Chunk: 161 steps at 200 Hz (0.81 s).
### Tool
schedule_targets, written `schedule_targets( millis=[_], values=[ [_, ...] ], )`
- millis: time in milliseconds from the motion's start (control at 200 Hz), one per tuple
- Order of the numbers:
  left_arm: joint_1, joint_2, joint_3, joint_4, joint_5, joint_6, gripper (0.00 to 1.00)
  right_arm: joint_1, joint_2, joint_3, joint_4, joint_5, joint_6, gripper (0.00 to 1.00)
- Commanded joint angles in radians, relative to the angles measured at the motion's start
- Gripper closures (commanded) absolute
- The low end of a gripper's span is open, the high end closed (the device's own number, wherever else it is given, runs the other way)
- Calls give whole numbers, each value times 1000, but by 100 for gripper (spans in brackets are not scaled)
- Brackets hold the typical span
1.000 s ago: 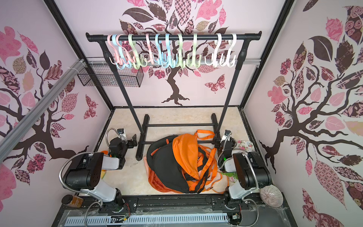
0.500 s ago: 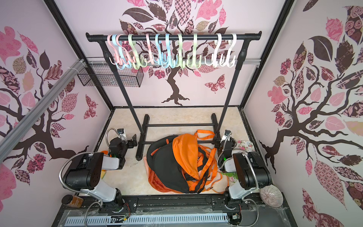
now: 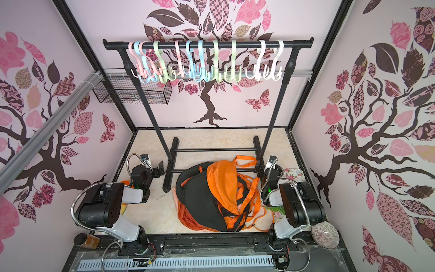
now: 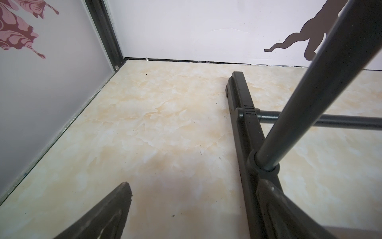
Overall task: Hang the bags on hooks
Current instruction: Pick up the bag from the bag.
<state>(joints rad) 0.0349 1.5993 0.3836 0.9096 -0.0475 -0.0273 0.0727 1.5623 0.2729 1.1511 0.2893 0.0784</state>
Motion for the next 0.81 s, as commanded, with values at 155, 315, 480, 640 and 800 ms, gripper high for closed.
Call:
schedule_targets(
  millis=[155, 315, 480, 640, 800],
  values=[
    [6, -18, -5, 25, 0, -7, 3, 2, -4, 5, 17, -6, -11, 0],
    [5, -16, -5, 25, 0, -8, 3, 1, -3, 6, 18, -5, -9, 0],
    [4, -15, -5, 23, -2, -7, 3, 1, -4, 6, 17, -6, -10, 0],
    [-1, -15, -4, 23, -9, -3, 3, 1, -4, 5, 16, -6, -9, 0],
    [-1, -16, -4, 24, -12, -5, 3, 2, -4, 5, 18, -6, -10, 0]
  ],
)
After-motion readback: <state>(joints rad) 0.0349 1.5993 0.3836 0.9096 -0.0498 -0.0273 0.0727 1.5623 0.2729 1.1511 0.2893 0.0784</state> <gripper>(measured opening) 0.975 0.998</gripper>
